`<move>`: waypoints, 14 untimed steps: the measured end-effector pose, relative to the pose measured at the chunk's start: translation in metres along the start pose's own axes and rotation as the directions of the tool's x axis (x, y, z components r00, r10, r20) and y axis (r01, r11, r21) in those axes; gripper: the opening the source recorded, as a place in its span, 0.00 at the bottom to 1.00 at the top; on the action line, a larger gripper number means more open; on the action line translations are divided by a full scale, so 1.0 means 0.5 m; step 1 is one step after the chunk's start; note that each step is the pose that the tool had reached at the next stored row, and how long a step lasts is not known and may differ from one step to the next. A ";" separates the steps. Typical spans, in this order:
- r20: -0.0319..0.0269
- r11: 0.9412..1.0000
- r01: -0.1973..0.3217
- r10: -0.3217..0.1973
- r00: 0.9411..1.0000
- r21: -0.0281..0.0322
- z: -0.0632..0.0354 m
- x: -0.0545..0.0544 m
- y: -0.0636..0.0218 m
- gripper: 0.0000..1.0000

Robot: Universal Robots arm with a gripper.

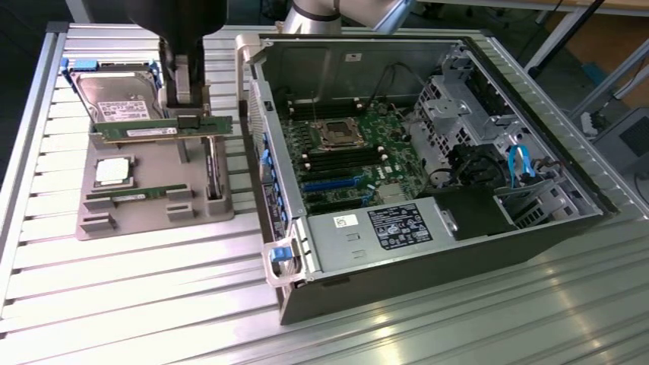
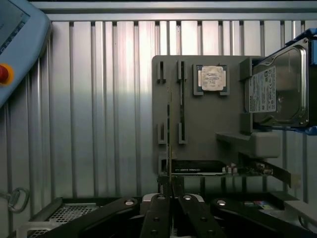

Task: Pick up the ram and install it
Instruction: 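Pick up the ram and move it above insertion slot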

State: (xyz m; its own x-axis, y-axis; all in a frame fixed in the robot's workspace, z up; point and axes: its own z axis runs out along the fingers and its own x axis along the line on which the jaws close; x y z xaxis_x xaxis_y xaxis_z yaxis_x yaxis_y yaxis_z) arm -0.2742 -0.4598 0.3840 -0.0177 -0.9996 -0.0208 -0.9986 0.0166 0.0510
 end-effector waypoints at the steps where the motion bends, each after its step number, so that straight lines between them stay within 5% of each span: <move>1: 0.000 1.000 0.000 0.000 1.000 0.000 0.000 0.000 -0.006 0.12; 14: -0.001 1.000 0.000 0.000 1.000 -0.005 -0.004 -0.001 -0.083 0.12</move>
State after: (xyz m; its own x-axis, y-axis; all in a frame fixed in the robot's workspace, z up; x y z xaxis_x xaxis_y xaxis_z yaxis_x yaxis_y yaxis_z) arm -0.2328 -0.4598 0.3840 -0.0178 -0.9997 -0.0195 -0.9983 0.0167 0.0562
